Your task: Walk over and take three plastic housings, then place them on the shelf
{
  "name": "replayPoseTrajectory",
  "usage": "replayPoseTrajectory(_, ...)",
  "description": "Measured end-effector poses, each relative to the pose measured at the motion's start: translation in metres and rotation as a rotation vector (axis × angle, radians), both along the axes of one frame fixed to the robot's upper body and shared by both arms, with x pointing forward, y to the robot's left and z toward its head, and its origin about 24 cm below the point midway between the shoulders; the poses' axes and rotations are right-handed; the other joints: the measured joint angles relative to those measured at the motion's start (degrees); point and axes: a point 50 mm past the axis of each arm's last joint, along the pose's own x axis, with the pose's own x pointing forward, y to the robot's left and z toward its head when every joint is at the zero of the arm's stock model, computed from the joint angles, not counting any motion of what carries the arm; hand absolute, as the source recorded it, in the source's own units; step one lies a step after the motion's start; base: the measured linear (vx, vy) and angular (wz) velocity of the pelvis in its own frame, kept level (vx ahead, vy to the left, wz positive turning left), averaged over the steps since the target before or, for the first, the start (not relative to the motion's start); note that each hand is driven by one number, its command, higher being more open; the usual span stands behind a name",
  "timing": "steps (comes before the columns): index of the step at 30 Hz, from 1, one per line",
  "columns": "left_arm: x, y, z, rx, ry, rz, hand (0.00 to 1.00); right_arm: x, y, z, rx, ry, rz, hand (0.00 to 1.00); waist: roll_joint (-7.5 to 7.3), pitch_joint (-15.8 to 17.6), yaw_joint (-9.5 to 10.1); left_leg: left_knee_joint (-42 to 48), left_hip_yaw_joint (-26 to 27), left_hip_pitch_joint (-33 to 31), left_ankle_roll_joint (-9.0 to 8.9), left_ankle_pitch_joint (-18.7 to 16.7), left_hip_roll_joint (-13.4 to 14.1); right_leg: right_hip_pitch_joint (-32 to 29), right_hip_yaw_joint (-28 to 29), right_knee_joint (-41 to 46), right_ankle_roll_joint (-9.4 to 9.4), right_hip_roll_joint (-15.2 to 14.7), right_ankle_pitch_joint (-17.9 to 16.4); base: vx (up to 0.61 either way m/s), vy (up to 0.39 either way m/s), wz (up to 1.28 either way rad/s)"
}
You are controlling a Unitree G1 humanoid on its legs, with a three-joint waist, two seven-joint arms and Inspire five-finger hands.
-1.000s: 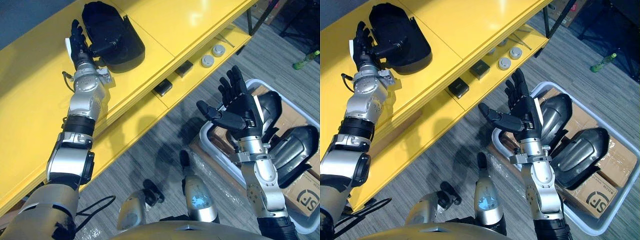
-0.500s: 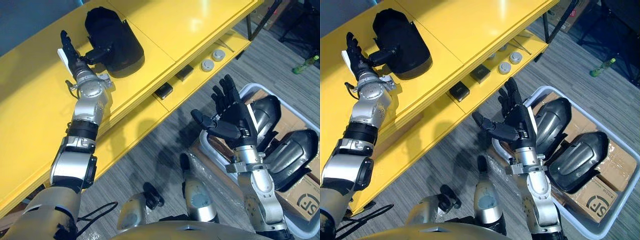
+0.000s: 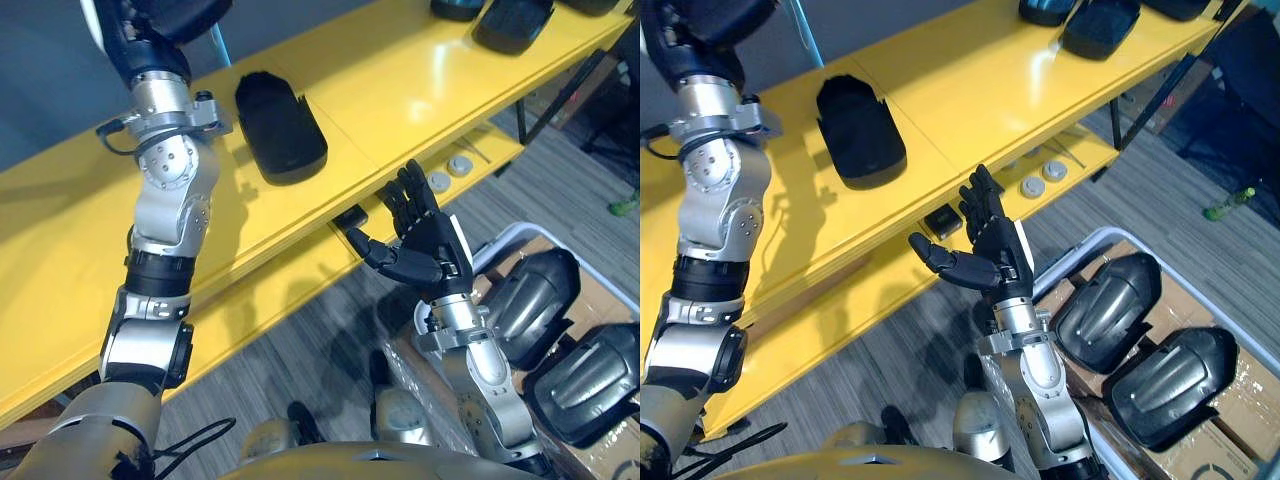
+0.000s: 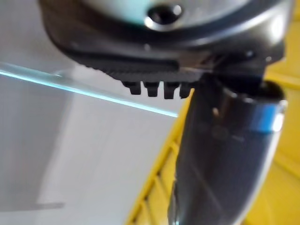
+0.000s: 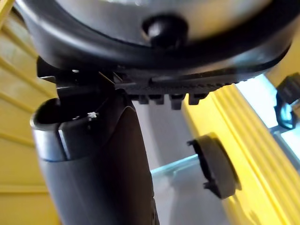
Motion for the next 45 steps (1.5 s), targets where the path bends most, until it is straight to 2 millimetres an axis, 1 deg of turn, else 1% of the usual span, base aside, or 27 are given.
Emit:
replayPoseTrajectory(1, -0.008, 0.004, -0.004, -0.003, -0.019, 0.006, 1.00, 0.002, 0.001, -0.002, -0.004, 0.009, 0.004, 1.00, 0.24, -1.07, 0.51, -0.73, -0.78, 0.10, 0.16, 0.58, -0.49, 0.34, -1.15, -0.04, 0.01, -0.40, -0.35, -0.08, -0.012, 0.38)
replayPoseTrajectory(2, -0.017, 0.011, -0.013, -0.014, -0.023, 0.021, 1.00, 0.006, 0.004, -0.005, -0.008, 0.019, 0.016, 1.00, 0.53, -1.92, 0.87, -1.45, -1.89, 0.12, 0.28, 1.15, -0.87, 0.71, -2.32, -0.06, 0.15, -0.73, -0.47, -0.09, -0.019, 0.41)
replayPoseTrajectory(3, -0.023, 0.015, -0.018, -0.020, -0.020, 0.027, 1.00, 0.008, 0.006, -0.006, -0.012, 0.025, 0.021, 1.00, 0.63, -2.20, 1.16, -1.60, -2.41, 0.13, 0.29, 1.36, -0.97, 0.95, -2.81, -0.08, 0.20, -0.83, -0.51, -0.10, -0.027, 0.42)
replayPoseTrajectory(5, -0.047, 0.025, -0.053, -0.070, 0.025, 0.025, 1.00, 0.011, 0.012, -0.011, -0.046, 0.045, 0.010, 1.00, 0.48, -3.47, 3.49, -2.47, -4.92, 0.12, 0.26, 2.49, -1.38, 1.97, -5.42, -0.12, 0.48, -1.25, -0.93, -0.08, -0.032, 0.53)
replayPoseTrajectory(6, -0.054, 0.025, -0.064, -0.090, 0.045, 0.021, 1.00, 0.012, 0.012, -0.011, -0.051, 0.049, 0.004, 1.00, 0.35, -3.74, 4.27, -2.59, -5.68, 0.06, 0.21, 2.74, -1.46, 2.31, -5.99, -0.13, 0.61, -1.35, -1.07, -0.05, -0.031, 0.65)
replayPoseTrajectory(7, -0.068, 0.028, -0.087, -0.126, 0.099, 0.030, 1.00, 0.015, 0.014, -0.011, -0.079, 0.051, -0.007, 1.00, -0.10, -4.03, 5.66, -2.79, -7.10, 0.11, 0.10, 3.15, -1.53, 3.02, -7.53, -0.14, 0.56, -1.44, -1.23, -0.06, -0.028, 0.59)
replayPoseTrajectory(8, -0.080, 0.030, -0.108, -0.156, 0.164, 0.040, 1.00, 0.020, 0.017, -0.011, -0.092, 0.057, -0.004, 1.00, -0.89, -4.52, 7.24, -3.13, -8.37, 0.03, -0.14, 3.42, -1.62, 3.54, -8.72, -0.16, 0.54, -1.53, -1.41, -0.06, -0.027, 0.58)
replayPoseTrajectory(9, -0.085, 0.030, -0.117, -0.164, 0.196, 0.053, 1.00, 0.023, 0.018, -0.012, -0.097, 0.065, -0.005, 1.00, -1.35, -4.78, 7.98, -3.29, -9.08, -0.09, -0.26, 3.65, -1.70, 3.72, -9.38, -0.22, 0.51, -1.60, -1.52, -0.07, -0.024, 0.58)
replayPoseTrajectory(10, -0.095, 0.033, -0.134, -0.170, 0.249, 0.087, 1.00, 0.029, 0.020, -0.011, -0.106, 0.076, 0.004, 1.00, -2.33, -5.35, 9.23, -3.39, -10.39, -0.55, -0.27, 4.11, -1.86, 3.84, -10.67, -0.42, 0.52, -1.78, -1.75, -0.09, -0.017, 0.58)
replayPoseTrajectory(11, -0.103, 0.034, -0.145, -0.172, 0.287, 0.103, 1.00, 0.034, 0.023, -0.010, -0.115, 0.085, 0.017, 1.00, -3.17, -5.86, 10.18, -3.46, -11.47, -1.12, -0.44, 4.40, -2.06, 3.78, -11.84, -0.42, 0.54, -2.00, -1.86, -0.09, -0.013, 0.53)
replayPoseTrajectory(12, -0.106, 0.034, -0.150, -0.170, 0.300, 0.102, 1.00, 0.036, 0.024, -0.010, -0.120, 0.087, 0.025, 1.00, -3.50, -6.06, 10.62, -3.70, -11.89, -1.26, -0.61, 4.46, -2.22, 3.78, -12.25, -0.41, 0.60, -2.14, -1.93, -0.07, 0.011, 0.41)
replayPoseTrajectory(13, -0.110, 0.033, -0.155, -0.160, 0.314, 0.088, 1.00, 0.038, 0.025, -0.008, -0.126, 0.084, 0.039, 1.00, -3.78, -6.23, 11.53, -4.33, -12.26, -1.28, -0.76, 4.81, -2.57, 3.80, -12.84, -0.36, 0.86, -2.48, -2.14, -0.04, 0.035, 0.30)
replayPoseTrajectory(15, -0.114, 0.029, -0.157, -0.140, 0.319, 0.056, 1.00, 0.039, 0.031, -0.005, -0.126, 0.069, 0.071, 1.00, -3.85, -6.28, 11.71, -4.37, -12.84, -1.75, -0.68, 4.94, -3.07, 3.83, -13.41, -0.12, 0.74, -3.06, -2.22, -0.04, 0.055, 0.18)
replayPoseTrajectory(19, -0.114, 0.013, -0.155, -0.085, 0.296, -0.053, 1.00, 0.039, 0.039, -0.004, -0.118, 0.065, 0.101, 1.00, -3.72, -6.81, 11.52, -4.81, -12.80, -1.95, -0.41, 5.11, -3.68, 3.74, -13.37, -0.11, 1.11, -3.62, -1.97, -0.02, 0.063, -0.02)
replayPoseTrajectory(23, -0.115, 0.003, -0.162, -0.076, 0.326, -0.114, 1.00, 0.050, 0.040, -0.012, -0.124, 0.118, 0.039, 1.00, -3.69, -7.42, 11.34, -5.39, -12.95, -1.86, -0.34, 5.42, -3.60, 3.58, -13.69, -0.10, 0.97, -3.47, -1.93, 0.02, 0.024, 0.01)
replayPoseTrajectory(24, -0.115, 0.002, -0.164, -0.078, 0.335, -0.120, 1.00, 0.053, 0.039, -0.016, -0.128, 0.141, 0.012, 1.00, -3.61, -7.47, 11.39, -5.42, -13.12, -1.87, 0.12, 5.88, -3.56, 3.59, -13.91, -0.10, 1.18, -3.42, -1.69, 0.06, 0.011, 0.13)
replayPoseTrajectory(26, -0.114, 0.000, -0.168, -0.093, 0.348, -0.130, 1.00, 0.058, 0.033, -0.027, -0.135, 0.198, -0.053, 1.00, -3.51, -7.53, 11.65, -5.92, -13.81, -1.88, 0.21, 6.39, -3.57, 3.69, -14.50, -0.10, 1.18, -3.31, -1.63, 0.07, 0.012, 0.17)
replayPoseTrajectory(28, -0.112, -0.002, -0.174, -0.114, 0.363, -0.138, 1.00, 0.064, 0.033, -0.034, -0.137, 0.245, -0.109, 1.00, -3.50, -7.54, 11.90, -6.25, -14.15, -1.85, 0.37, 6.81, -3.59, 3.74, -14.72, -0.09, 1.16, -3.26, -1.63, 0.05, 0.019, 0.09)
replayPoseTrajectory(30, -0.111, -0.003, -0.177, -0.130, 0.374, -0.156, 1.00, 0.065, 0.034, -0.035, -0.157, 0.246, -0.141, 1.00, -3.50, -7.54, 12.15, -6.25, -14.20, -1.83, 0.37, 6.81, -3.58, 3.79, -14.73, -0.09, 1.16, -3.25, -1.63, 0.03, 0.028, 0.02)
replayPoseTrajectory(34, -0.110, -0.003, -0.184, -0.161, 0.397, -0.173, 1.00, 0.073, 0.038, -0.032, -0.143, 0.252, -0.169, 1.00, -3.50, -7.53, 12.62, -6.35, -14.28, -1.29, 0.44, 6.75, -3.68, 4.32, -14.76, -0.09, 1.12, -3.35, -1.65, 0.00, 0.027, 0.01)
replayPoseTrajectory(37, -0.110, -0.005, -0.185, -0.182, 0.399, -0.189, 1.00, 0.080, 0.039, -0.031, -0.150, 0.258, -0.176, 1.00, -3.49, -7.53, 13.01, -6.58, -14.36, -0.91, 0.30, 6.46, -3.72, 4.68, -14.80, -0.09, 1.03, -3.39, -1.77, -0.02, 0.020, 0.02)
replayPoseTrajectory(40, -0.112, -0.009, -0.188, -0.178, 0.412, -0.211, 1.00, 0.084, 0.039, -0.035, -0.203, 0.267, -0.184, 1.00, -3.46, -7.51, 12.98, -7.40, -14.80, -0.62, -0.12, 6.75, -3.93, 4.50, -15.15, 0.67, 1.20, -3.65, -2.29, -0.03, 0.031, 0.06)
replayPoseTrajectory(44, -0.114, -0.011, -0.191, -0.169, 0.426, -0.230, 1.00, 0.087, 0.034, -0.039, -0.205, 0.290, -0.209, 1.00, -3.49, -7.50, 13.11, -8.25, -15.03, -0.08, -0.17, 7.23, -3.93, 4.51, -15.41, 1.27, 1.11, -3.68, -2.74, 0.00, 0.021, 0.03)
replayPoseTrajectory(45, -0.114, -0.011, -0.191, -0.168, 0.425, -0.233, 1.00, 0.088, 0.030, -0.040, -0.205, 0.298, -0.225, 1.00, -3.48, -7.50, 13.10, -8.25, -15.05, -0.07, 0.09, 7.41, -3.92, 4.52, -15.45, 1.26, 1.11, -3.66, -2.74, 0.00, 0.000, 0.00)
